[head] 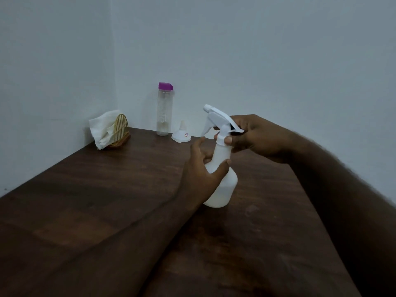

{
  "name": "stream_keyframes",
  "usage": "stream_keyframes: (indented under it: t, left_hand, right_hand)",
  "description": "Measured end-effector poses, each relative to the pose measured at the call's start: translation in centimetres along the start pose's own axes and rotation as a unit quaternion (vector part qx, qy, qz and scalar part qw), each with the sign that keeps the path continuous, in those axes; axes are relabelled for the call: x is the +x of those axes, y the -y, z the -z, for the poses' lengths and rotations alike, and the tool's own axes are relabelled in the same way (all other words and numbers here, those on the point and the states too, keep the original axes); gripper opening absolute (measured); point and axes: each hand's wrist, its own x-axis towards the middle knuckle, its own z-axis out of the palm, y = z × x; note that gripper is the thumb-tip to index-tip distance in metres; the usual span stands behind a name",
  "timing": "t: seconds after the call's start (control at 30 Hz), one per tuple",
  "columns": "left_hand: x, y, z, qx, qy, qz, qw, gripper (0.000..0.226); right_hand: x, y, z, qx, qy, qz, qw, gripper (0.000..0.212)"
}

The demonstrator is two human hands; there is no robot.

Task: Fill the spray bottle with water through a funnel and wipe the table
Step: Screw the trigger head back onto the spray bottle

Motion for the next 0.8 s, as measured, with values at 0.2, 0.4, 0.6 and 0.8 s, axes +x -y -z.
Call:
stream_keyframes:
  t: [0.2,0.4,0.6,0.8]
  left_hand:
    - [1.4,-1.0,-0.4,0.003,-0.059,0.005,0.998,0.092]
    - [1.8,-1.7,-0.7,0.027,-0.114,0.014,0.993,0.096]
    - [2.6,-1.7,-0.9,0.032,-0.058,0.001,0.998,0.093]
    - [2.4,-1.0,-1.2,0.055,-0.095,-0.019,0.994,0.093]
  right_hand:
    - [0.3,0.1,0.4,0.030,0.028,-0.023,0.999,0.036]
    - [0.4,0.4,0.4,0.022,0.035,-0.040,0.998,0.036]
    - [0.5,0.7,0.1,-0.003,0.032,-0.037,0.999,0.028]
    - [0.7,0.7,-0.9,-0.080,-0.044,-0.004,0.996,0.029]
